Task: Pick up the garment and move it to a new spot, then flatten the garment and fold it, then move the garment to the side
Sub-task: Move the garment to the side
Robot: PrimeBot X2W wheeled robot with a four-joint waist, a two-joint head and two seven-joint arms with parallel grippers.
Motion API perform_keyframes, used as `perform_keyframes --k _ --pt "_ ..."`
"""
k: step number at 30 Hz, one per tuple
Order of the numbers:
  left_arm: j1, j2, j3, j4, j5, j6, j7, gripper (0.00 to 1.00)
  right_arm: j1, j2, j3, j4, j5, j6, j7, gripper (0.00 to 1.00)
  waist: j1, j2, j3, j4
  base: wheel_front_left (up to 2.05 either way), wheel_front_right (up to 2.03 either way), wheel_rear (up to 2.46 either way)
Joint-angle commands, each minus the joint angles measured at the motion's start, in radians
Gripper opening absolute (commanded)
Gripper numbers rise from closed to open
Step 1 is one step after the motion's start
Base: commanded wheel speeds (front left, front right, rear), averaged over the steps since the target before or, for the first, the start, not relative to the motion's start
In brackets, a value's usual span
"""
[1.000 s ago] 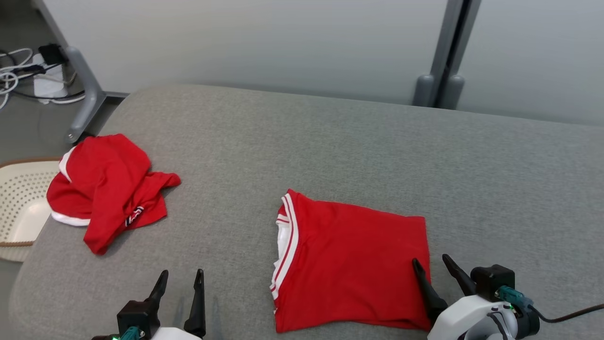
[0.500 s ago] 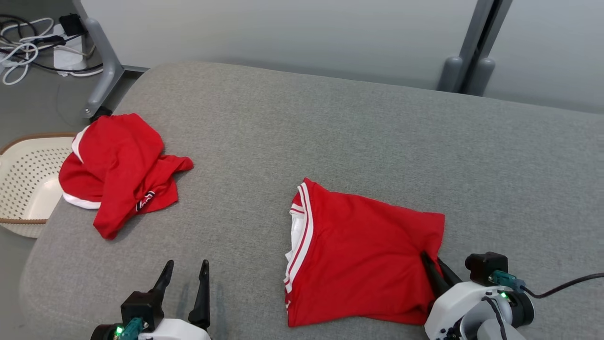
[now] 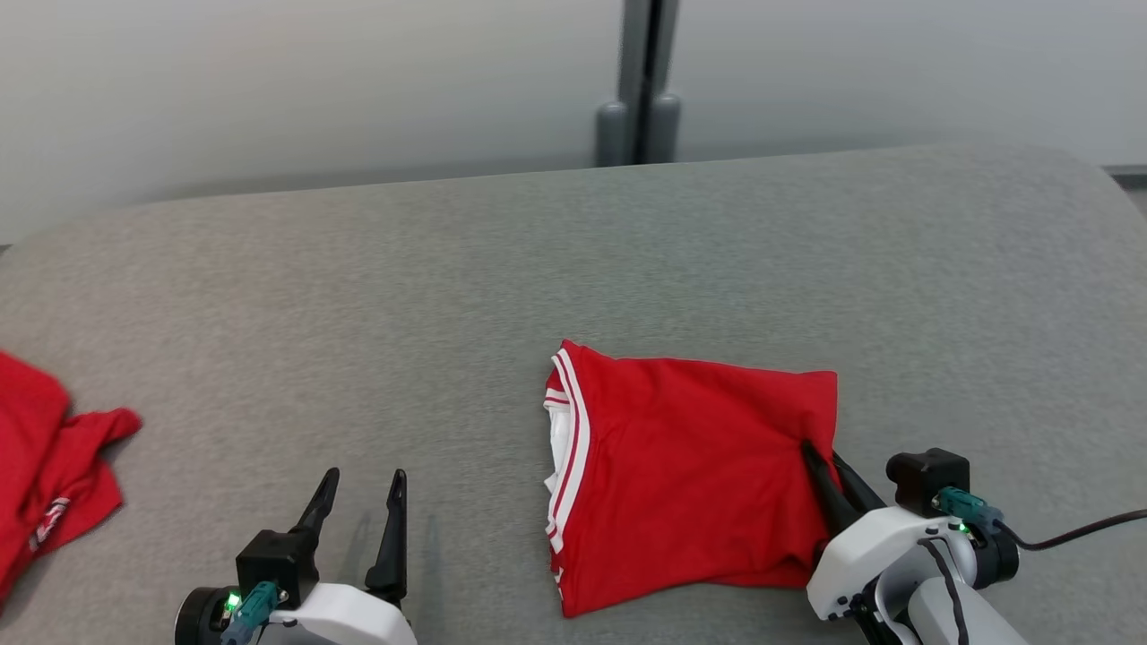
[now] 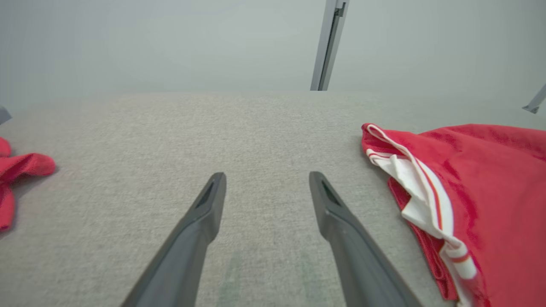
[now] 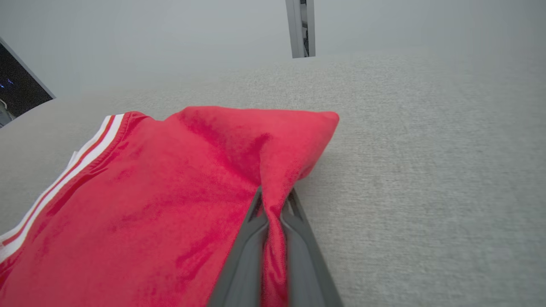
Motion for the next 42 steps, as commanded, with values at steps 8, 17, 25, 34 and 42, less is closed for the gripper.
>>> perform_keyframes --k 8,17,25,34,42 --pt "-0.048 0.004 -0.013 0.002 0.008 -0.005 -0.002 1.00 0.015 -0.006 0.010 -0.045 0.009 -0.001 0.000 0.00 0.0000 0.0000 0.032 -0.296 0.00 0.00 0.00" --pt "-0.082 0.005 -0.012 0.008 0.035 -0.011 -0.002 1.00 0.001 -0.007 0.002 -0.084 0.005 -0.001 0.000 0.00 0.0000 0.0000 0.095 -0.383 0.00 0.00 0.00" --pt "-0.117 0.004 -0.011 0.006 0.069 -0.024 -0.002 1.00 -0.060 -0.032 -0.069 -0.095 -0.058 -0.001 0.000 0.00 0.0000 0.0000 0.156 -0.332 0.00 0.00 0.00" --pt "-0.177 0.005 -0.006 -0.012 0.117 -0.042 -0.002 1.00 -0.274 -0.161 -0.190 0.012 -0.193 -0.001 0.000 0.00 0.0000 0.0000 0.255 -0.216 0.00 0.00 0.00" --pt "-0.235 0.006 -0.020 -0.023 0.150 -0.054 -0.002 1.00 -0.471 -0.291 -0.375 0.209 -0.331 -0.001 0.000 0.00 0.0000 0.0000 0.324 -0.143 0.00 0.00 0.00"
